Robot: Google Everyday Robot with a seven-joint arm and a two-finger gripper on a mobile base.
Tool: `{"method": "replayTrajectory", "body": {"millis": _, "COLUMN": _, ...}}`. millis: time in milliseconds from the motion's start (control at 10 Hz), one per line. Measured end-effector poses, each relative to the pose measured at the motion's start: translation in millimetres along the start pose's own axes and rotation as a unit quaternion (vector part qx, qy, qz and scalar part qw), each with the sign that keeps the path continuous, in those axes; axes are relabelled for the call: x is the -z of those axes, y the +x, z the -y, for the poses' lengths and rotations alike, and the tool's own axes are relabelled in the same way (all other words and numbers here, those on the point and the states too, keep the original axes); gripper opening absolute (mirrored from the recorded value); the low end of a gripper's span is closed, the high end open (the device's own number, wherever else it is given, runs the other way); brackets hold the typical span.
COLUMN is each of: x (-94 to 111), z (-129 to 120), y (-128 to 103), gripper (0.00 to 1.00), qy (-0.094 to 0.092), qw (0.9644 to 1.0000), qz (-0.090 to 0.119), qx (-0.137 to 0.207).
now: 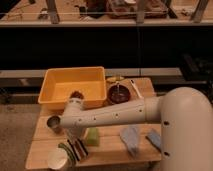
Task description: Place eraser in table surface
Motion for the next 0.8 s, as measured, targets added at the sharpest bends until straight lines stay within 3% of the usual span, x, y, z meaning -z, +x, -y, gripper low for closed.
{"method": "replayTrajectory", "body": {"millis": 600, "x": 2.5, "z": -3.2, "y": 1.1, "gripper": 0.0, "qy": -0.002, "qw": 1.0, "qz": -0.002, "qx": 0.001}}
{"method": "replayTrajectory", "body": {"millis": 800, "x": 24.2, "z": -31.8, "y": 10.8, "gripper": 0.0, "qy": -0.016, "qw": 0.9996, "qz": -0.022, "qx": 0.002}}
